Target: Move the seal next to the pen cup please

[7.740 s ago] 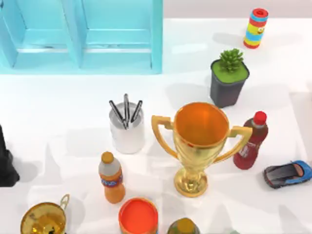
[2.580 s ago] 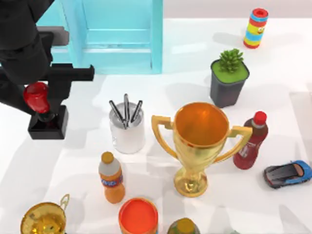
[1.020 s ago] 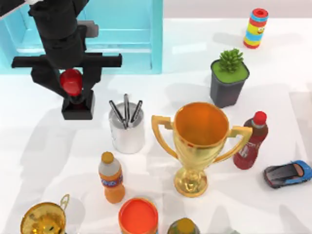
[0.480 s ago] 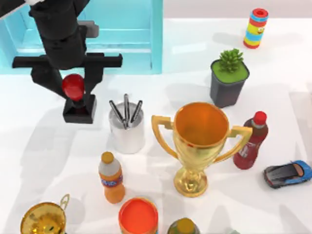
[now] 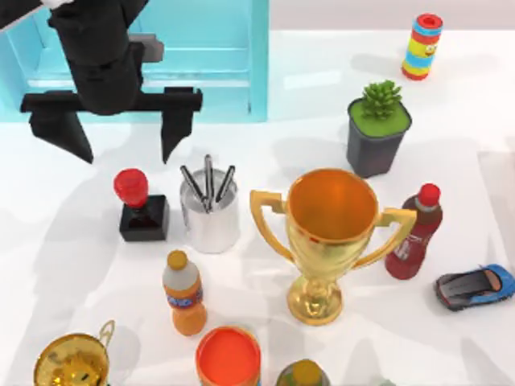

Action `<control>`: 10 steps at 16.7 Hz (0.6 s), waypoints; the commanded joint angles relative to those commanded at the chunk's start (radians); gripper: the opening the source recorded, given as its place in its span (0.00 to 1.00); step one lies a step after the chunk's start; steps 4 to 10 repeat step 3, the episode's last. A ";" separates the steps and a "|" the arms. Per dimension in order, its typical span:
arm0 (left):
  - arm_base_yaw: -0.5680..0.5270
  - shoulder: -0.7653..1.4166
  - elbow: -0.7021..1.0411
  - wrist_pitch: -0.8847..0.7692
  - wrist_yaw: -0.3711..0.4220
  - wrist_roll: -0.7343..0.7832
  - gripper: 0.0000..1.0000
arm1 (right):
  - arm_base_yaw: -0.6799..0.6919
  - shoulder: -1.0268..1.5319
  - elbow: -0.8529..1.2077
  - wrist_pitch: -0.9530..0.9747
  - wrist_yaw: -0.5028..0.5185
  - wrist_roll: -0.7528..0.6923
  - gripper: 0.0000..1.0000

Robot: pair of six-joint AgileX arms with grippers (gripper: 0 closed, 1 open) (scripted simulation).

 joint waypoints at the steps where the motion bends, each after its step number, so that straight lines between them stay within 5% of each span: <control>1: 0.000 0.000 0.000 0.000 0.000 0.000 1.00 | 0.000 0.000 0.000 0.000 0.000 0.000 1.00; 10: 0.000 0.000 0.000 0.000 0.000 0.000 1.00 | 0.000 0.000 0.000 0.000 0.000 0.000 1.00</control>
